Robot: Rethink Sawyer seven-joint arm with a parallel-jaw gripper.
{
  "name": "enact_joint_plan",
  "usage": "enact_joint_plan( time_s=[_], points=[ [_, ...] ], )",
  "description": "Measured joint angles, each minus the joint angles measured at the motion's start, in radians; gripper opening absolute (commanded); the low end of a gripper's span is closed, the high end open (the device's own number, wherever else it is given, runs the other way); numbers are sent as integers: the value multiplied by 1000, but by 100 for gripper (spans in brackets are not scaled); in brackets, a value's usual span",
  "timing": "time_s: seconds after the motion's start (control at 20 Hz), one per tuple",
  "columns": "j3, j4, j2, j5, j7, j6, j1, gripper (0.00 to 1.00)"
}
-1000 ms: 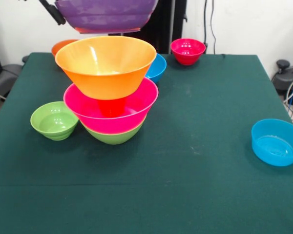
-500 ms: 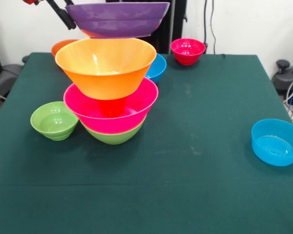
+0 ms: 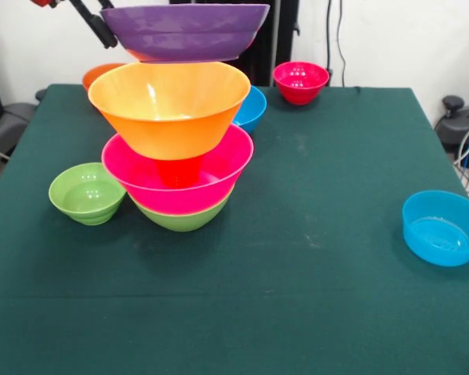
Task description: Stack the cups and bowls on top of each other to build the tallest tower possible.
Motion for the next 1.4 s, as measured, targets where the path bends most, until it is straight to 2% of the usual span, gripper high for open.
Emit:
enact_joint_plan(
  time_s=[0.7, 1.1, 1.4],
  points=[
    [-33, -179, 34, 4, 0, 139, 53, 0],
    [-61, -268, 83, 4, 0, 148, 111, 0],
    [-81, -291, 115, 4, 0, 147, 149, 0]
  ],
)
